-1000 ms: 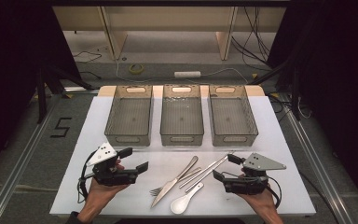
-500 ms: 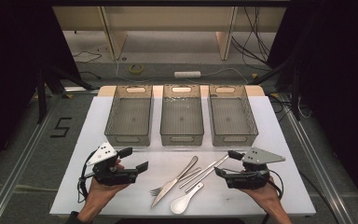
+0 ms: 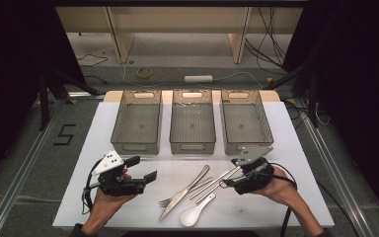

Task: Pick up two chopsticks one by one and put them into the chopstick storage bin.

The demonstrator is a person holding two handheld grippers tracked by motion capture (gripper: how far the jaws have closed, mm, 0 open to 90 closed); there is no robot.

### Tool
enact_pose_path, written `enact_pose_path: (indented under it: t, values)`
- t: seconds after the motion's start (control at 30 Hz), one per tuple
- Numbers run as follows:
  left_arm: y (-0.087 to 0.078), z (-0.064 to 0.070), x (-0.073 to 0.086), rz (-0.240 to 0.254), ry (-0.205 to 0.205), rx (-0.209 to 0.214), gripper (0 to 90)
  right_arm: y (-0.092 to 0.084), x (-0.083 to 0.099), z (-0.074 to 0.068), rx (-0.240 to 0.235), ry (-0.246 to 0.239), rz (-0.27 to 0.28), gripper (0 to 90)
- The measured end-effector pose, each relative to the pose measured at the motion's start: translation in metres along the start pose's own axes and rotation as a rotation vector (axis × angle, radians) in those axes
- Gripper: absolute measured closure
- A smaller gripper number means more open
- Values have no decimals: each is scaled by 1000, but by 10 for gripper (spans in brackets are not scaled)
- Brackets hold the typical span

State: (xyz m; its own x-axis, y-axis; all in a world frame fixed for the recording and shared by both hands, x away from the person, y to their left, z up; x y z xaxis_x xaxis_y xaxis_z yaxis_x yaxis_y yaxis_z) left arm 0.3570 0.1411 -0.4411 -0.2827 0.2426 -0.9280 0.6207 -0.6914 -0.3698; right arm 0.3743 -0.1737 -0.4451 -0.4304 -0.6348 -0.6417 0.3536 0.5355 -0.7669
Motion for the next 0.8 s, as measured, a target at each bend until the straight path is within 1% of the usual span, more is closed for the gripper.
enact_pose_path:
  t: [0.03, 0.1, 0.17, 0.2, 0.23, 0.27, 0.3, 0.33, 0.37, 0.47, 0.53, 0.57, 0.6, 0.63, 0.7, 0.8]
  values:
    - [0, 0, 0, -1, 0, 0, 159, 9, -1, 1, -1, -52, -73, 330]
    - [0, 0, 0, 1, 0, 1, 159, 16, -2, 0, -22, -82, -114, 369]
    - [0, 0, 0, -1, 2, 0, 159, 24, -2, 0, -38, -120, -171, 374]
    - [0, 0, 0, 0, 0, 0, 159, 28, -1, 0, -39, -136, -200, 383]
    - [-1, 1, 0, -1, 1, 1, 159, 28, -1, 0, -39, -136, -200, 383]
    - [-1, 1, 0, 2, 1, 2, 159, 31, -1, 1, -44, -155, -223, 395]
    - [-1, 1, 0, 1, 1, 2, 159, 38, 0, 2, -60, -179, -257, 413]
    - [0, 0, 0, 0, 0, 1, 159, 38, 0, 2, -60, -179, -257, 413]
    - [0, 0, 0, 2, -3, 0, 159, 45, 1, 5, -72, -206, -296, 430]
    - [0, 1, 0, 1, 1, 2, 159, 53, 3, 7, -68, -232, -345, 444]
    - [-1, 1, 0, 1, 2, 1, 159, 58, 5, 8, -67, -234, -363, 469]
    - [0, 0, 0, 3, -4, 0, 159, 61, 6, 11, -66, -254, -368, 471]
    - [0, 0, 0, 3, -4, 0, 159, 61, 6, 11, -66, -254, -368, 471]
    - [-1, 0, 0, 1, -6, 1, 159, 64, 8, 13, -63, -258, -385, 489]
    - [-1, 0, 0, 3, -8, 2, 159, 66, 9, 14, -59, -271, -393, 506]
    - [-1, 0, 0, 3, -6, 1, 159, 67, 11, 15, -59, -269, -406, 526]
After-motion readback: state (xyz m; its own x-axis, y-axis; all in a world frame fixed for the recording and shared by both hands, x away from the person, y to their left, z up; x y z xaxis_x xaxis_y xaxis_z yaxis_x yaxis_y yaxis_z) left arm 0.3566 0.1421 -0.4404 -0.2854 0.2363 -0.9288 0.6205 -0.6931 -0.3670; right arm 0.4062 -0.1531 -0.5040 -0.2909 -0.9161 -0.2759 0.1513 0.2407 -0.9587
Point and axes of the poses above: each handheld gripper's, and its own axes: y roughly forward along the jaws, x roughly out of its underside, z roughly to its right, the point moved 6 cm from there along y, roughly forward along the jaws, and after that the axes turned 10 degrees about y, right-handed, at the moved point
